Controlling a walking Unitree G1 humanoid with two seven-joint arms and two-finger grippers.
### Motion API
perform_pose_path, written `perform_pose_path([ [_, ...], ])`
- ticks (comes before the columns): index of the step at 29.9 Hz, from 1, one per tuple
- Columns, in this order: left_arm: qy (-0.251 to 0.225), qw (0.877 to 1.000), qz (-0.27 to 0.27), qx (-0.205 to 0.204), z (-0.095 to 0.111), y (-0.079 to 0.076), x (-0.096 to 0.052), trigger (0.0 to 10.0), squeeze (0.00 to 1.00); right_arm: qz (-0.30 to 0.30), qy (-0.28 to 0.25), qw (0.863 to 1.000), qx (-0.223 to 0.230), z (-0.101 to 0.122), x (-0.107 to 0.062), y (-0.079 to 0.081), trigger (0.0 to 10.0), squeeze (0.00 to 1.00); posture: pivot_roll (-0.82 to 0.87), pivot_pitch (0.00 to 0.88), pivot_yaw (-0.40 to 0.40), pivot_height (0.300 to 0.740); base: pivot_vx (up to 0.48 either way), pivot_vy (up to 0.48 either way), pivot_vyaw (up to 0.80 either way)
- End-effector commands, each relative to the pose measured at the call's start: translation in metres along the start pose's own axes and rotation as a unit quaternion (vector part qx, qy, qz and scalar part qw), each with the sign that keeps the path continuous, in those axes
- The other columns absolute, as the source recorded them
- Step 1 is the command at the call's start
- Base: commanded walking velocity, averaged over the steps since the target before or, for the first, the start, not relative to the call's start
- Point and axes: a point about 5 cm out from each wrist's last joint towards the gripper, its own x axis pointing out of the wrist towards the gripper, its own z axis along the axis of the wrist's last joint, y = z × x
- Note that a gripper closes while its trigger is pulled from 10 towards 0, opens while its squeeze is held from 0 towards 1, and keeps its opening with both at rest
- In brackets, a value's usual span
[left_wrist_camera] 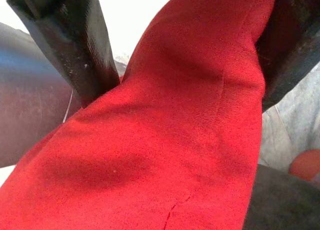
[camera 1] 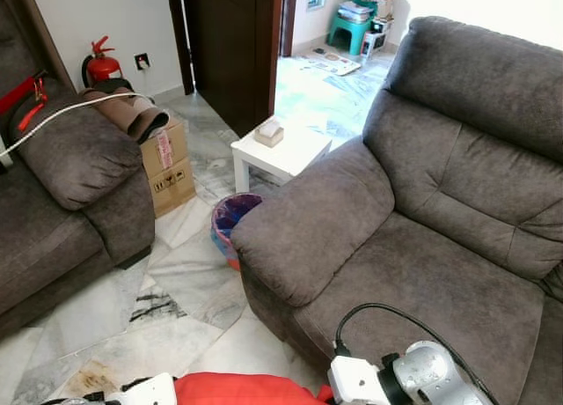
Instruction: Move the pillow to the sofa from floor
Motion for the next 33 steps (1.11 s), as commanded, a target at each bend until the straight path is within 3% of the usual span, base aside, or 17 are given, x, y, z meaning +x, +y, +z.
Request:
perform_pose_path([
  [1, -0.003, 1.0, -0.002, 0.003, -0.001, -0.002, 0.001, 0.0, 0.0, 0.001, -0.036, 0.999, -0.04, 0.019, -0.001, -0.003, 10.0, 0.0, 0.15, 0.116, -0.054, 0.74, 0.0, 0.0, 0.0],
  [20, -0.017, 1.0, -0.003, 0.021, 0.005, -0.003, 0.003, 0.0, 0.0, -0.002, -0.02, 0.999, -0.03, 0.013, 0.002, -0.004, 10.0, 0.0, 0.16, 0.115, -0.048, 0.74, 0.0, 0.0, 0.0],
  [33, -0.055, 0.997, 0.057, -0.01, 0.02, 0.011, 0.004, 0.0, 0.0, -0.023, -0.025, 0.999, -0.016, 0.008, 0.006, -0.006, 10.0, 0.0, 0.16, 0.118, -0.041, 0.74, 0.0, 0.0, 0.0],
])
